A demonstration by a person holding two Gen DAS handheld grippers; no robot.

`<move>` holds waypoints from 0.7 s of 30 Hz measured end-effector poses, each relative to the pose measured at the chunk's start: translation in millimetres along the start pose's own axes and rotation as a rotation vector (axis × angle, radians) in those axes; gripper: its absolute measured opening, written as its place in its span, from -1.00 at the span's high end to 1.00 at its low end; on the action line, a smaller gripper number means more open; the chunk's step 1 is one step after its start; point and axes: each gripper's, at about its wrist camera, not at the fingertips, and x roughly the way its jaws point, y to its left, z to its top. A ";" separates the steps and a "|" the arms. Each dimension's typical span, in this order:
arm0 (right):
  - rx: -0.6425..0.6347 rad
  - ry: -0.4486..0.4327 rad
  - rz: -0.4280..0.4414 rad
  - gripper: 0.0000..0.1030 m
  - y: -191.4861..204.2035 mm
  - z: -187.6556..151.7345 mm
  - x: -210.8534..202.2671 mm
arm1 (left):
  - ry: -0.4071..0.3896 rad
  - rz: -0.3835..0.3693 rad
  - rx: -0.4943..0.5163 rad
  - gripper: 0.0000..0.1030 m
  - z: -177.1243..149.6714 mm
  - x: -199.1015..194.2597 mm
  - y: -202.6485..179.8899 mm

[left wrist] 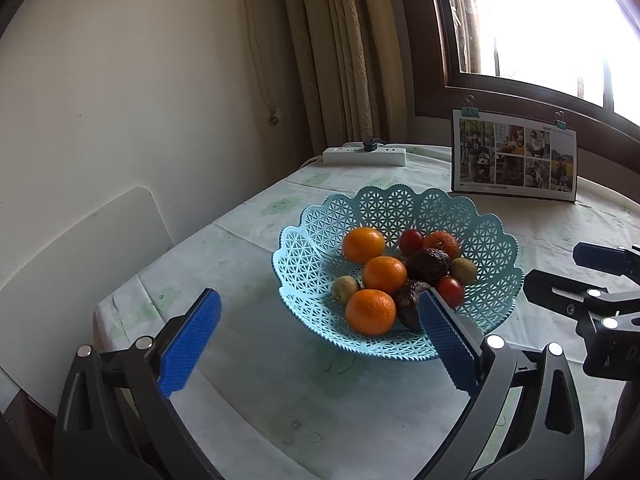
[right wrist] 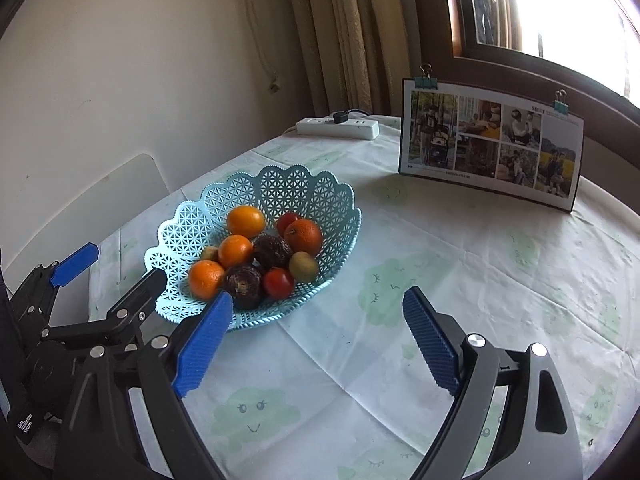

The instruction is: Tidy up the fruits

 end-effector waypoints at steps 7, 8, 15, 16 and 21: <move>-0.028 -0.019 -0.026 -0.73 6.8 2.4 -1.0 | -0.006 0.012 0.000 -0.94 2.1 0.3 1.8; -0.033 -0.021 -0.031 -0.74 7.9 2.3 -1.2 | -0.006 0.013 0.000 -0.94 2.2 0.2 2.0; -0.040 -0.025 -0.056 -0.81 13.3 5.9 1.9 | -0.006 0.023 -0.010 -0.94 2.5 2.1 5.8; -0.043 -0.029 -0.059 -0.82 13.9 6.2 2.1 | -0.007 0.023 -0.010 -0.94 2.6 2.6 6.1; -0.060 -0.026 -0.090 -0.90 16.3 8.3 5.4 | -0.007 0.033 -0.016 -0.94 2.7 3.4 8.7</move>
